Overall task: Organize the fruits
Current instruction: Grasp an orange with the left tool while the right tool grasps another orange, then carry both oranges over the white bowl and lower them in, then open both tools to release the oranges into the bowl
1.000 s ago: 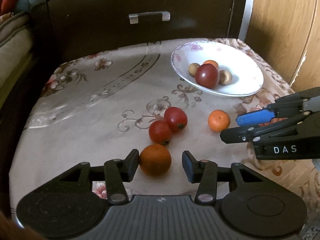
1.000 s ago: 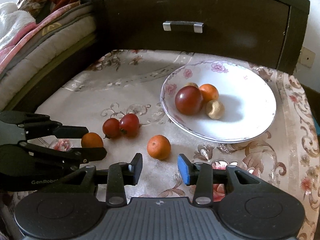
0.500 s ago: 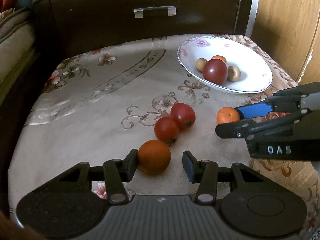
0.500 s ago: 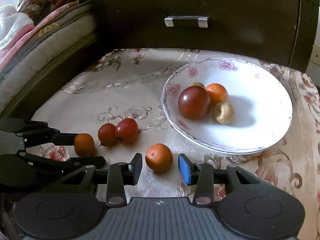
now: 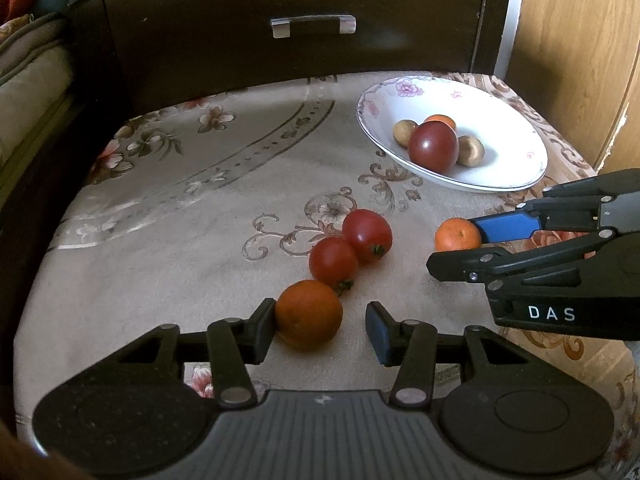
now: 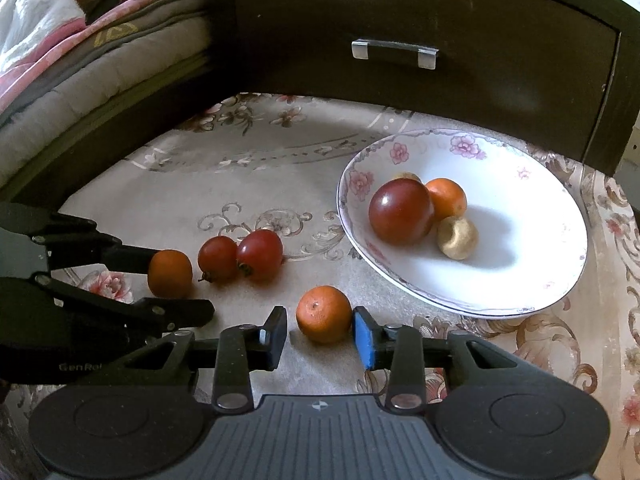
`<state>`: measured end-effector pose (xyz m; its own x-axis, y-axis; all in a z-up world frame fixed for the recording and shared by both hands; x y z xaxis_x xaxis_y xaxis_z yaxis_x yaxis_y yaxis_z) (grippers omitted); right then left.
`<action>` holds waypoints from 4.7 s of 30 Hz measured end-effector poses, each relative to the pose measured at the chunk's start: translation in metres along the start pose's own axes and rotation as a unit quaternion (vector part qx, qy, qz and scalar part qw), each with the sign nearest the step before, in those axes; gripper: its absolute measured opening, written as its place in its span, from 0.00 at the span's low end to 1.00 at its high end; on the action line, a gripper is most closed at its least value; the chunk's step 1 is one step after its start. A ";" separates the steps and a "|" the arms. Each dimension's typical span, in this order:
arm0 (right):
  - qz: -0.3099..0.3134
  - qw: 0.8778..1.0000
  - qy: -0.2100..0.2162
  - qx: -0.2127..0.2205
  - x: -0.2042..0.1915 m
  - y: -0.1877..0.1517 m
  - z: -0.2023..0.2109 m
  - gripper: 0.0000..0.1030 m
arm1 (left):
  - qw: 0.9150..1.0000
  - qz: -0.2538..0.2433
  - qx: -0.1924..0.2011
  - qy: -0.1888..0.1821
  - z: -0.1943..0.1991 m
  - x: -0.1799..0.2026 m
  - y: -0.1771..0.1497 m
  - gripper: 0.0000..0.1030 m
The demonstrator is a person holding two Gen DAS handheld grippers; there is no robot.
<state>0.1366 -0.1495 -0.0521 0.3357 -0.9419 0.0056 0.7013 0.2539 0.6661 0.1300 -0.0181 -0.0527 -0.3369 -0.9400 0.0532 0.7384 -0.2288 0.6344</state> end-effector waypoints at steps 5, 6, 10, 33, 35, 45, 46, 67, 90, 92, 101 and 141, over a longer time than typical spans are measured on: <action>0.005 1.000 0.000 0.004 0.000 -0.001 -0.001 0.31 | 1.000 -0.006 0.004 0.005 0.001 0.001 0.001 0.48; 0.006 1.000 -0.001 0.005 0.000 -0.001 -0.001 0.31 | 1.000 -0.006 0.006 0.005 0.001 0.001 0.001 0.46; 0.023 1.000 -0.010 0.003 -0.003 -0.003 0.001 0.28 | 1.000 0.000 0.007 0.008 0.001 -0.002 0.002 0.41; 0.041 0.999 -0.009 -0.013 0.001 -0.025 0.023 0.23 | 0.998 -0.048 -0.009 -0.043 0.005 0.029 -0.007 0.41; 0.047 0.999 -0.008 -0.011 0.001 -0.027 0.024 0.23 | 0.998 -0.049 -0.008 -0.042 0.005 0.029 -0.007 0.41; 0.051 0.999 -0.006 -0.012 -0.002 -0.025 0.023 0.29 | 0.998 -0.048 -0.009 -0.042 0.005 0.030 -0.007 0.44; 0.051 0.999 -0.007 -0.011 -0.002 -0.025 0.023 0.29 | 0.998 -0.048 -0.007 -0.041 0.005 0.029 -0.007 0.45; 0.053 0.998 -0.012 -0.017 0.000 -0.024 0.021 0.23 | 0.997 -0.053 -0.006 -0.052 0.006 0.036 -0.006 0.40; 0.035 0.999 -0.007 -0.003 0.009 -0.030 0.052 0.23 | 0.996 -0.047 0.030 -0.072 0.019 0.059 0.022 0.40; 0.030 0.999 -0.011 0.005 0.013 -0.028 0.056 0.23 | 0.996 -0.047 0.038 -0.070 0.020 0.062 0.028 0.40; 0.003 0.998 -0.042 0.041 0.039 -0.011 0.068 0.23 | 0.994 -0.039 0.066 -0.073 0.013 0.074 0.061 0.40; -0.002 0.996 -0.071 0.056 0.086 0.012 0.032 0.27 | 0.997 -0.019 0.053 -0.060 -0.034 0.076 0.081 0.41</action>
<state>0.1537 -0.2340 -0.0203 0.2349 -0.9666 0.1028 0.6250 0.2312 0.7456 0.1840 -0.1162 -0.0235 -0.4355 -0.8926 0.1162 0.6602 -0.2290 0.7153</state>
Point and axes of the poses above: each gripper's, at about its wrist camera, not at the fingertips, and z roughly against the way its jaws point, x to its right, y to its top, the point moved 2 cm from there along -z, roughly the way its jaws point, and after that the axes turned 4 degrees about -y, right-handed, at the moved point
